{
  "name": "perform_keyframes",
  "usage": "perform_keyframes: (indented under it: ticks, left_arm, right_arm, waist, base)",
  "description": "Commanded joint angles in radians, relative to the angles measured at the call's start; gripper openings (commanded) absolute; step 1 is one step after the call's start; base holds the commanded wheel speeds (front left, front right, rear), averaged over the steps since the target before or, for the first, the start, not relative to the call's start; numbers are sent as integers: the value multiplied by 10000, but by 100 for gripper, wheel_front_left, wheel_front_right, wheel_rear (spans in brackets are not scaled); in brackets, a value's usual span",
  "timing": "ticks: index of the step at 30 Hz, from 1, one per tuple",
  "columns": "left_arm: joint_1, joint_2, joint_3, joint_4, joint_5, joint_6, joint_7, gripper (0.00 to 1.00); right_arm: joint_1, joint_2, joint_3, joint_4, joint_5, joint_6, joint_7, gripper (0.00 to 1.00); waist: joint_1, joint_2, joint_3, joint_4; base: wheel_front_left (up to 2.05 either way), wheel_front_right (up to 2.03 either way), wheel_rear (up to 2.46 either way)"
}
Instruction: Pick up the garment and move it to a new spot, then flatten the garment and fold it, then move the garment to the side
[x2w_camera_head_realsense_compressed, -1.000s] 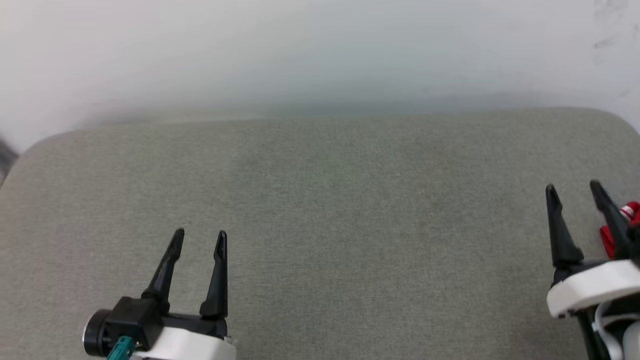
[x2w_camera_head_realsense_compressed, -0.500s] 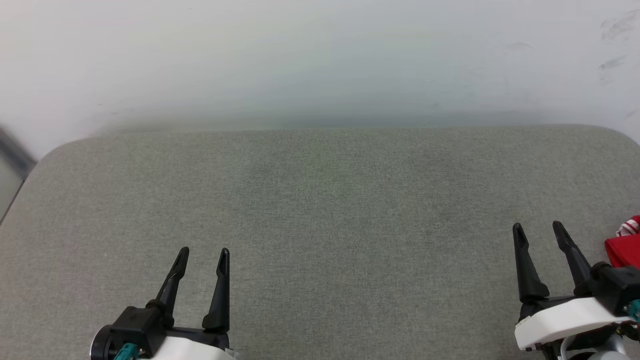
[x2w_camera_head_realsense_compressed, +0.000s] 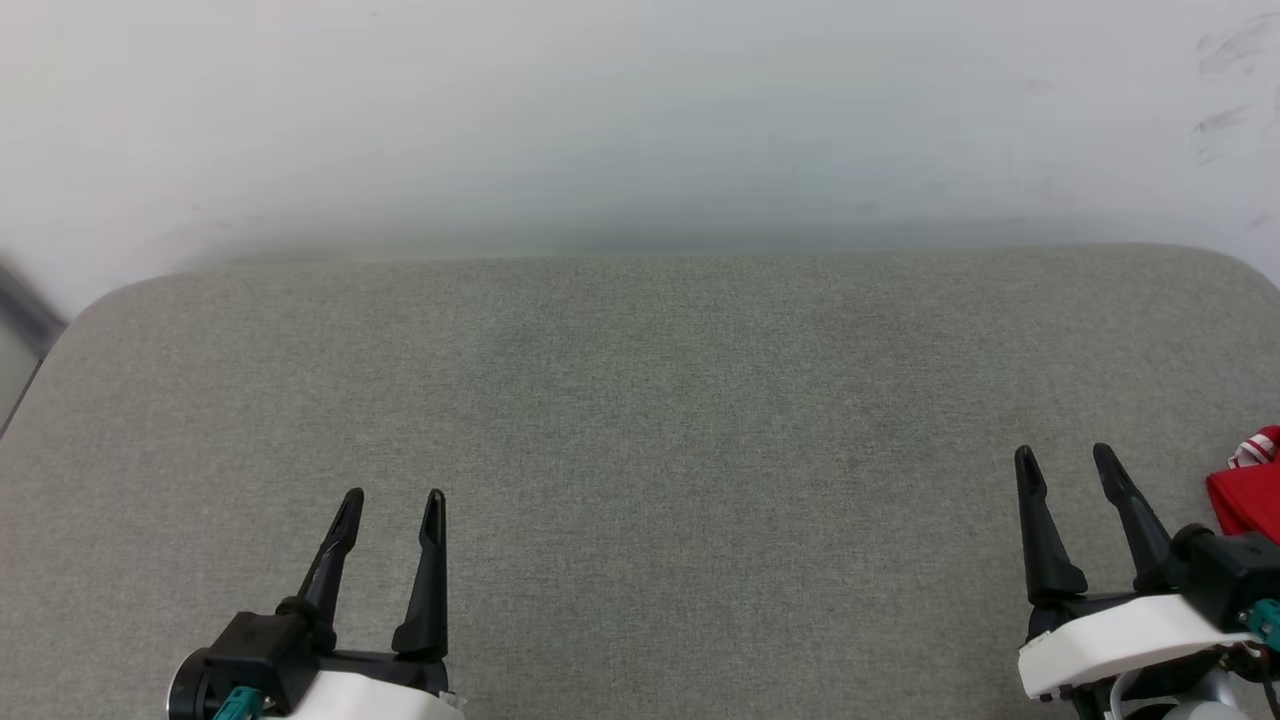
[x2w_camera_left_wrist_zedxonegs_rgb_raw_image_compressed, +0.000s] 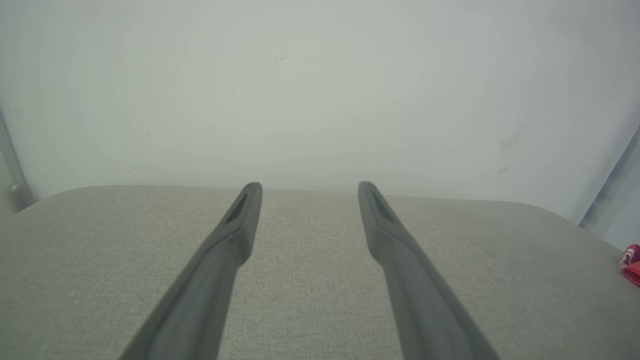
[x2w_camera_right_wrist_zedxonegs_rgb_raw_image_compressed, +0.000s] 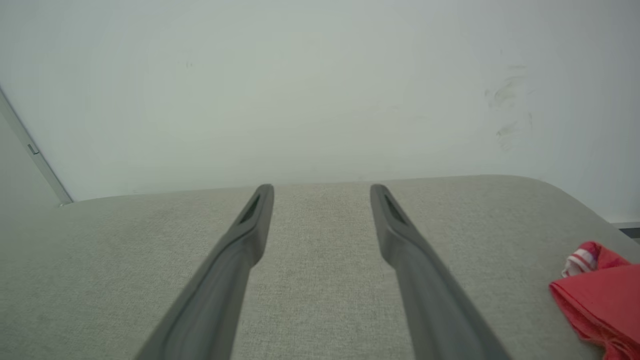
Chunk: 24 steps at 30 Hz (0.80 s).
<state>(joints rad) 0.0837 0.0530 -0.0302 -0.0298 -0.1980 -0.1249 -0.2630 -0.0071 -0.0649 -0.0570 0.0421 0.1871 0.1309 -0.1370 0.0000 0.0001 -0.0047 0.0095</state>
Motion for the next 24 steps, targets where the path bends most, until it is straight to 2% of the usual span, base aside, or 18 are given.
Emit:
perform_keyframes:
  ticks: [1, 11, 12, 16, 24]
  left_arm:
    - [87, -14, 19, 12, -6, -37, -22, 100]
    - [35, -29, 113, -53, -55, -38, -22, 100]
    - [-1, -12, 80, -9, -78, -31, 0, 0]
    - [145, -19, 41, 355, -137, -30, 41, 0]
    - [-55, 76, 73, 553, -1795, -7, 347, 0]
  right_arm:
    - [-86, 49, -4, 20, 85, -4, -30, 100]
    - [-45, 70, 58, -69, 103, -4, 25, 100]
    - [4, 27, 50, -20, 92, 0, 17, 0]
    - [190, 41, 44, 354, 138, 0, 70, 0]
    - [31, 52, -45, 546, 1690, 0, 358, 0]
  waist:
    - [0, -1, 6, 0]
    - [0, -1, 65, -15]
    - [1, -1, 68, -16]
    - [1, -1, 68, -17]
    - [1, -1, 70, -22]
  base:
    - [0, 0, 0]
    - [0, 0, 0]
    - [0, 0, 0]
    - [0, 0, 0]
    - [0, 0, 0]
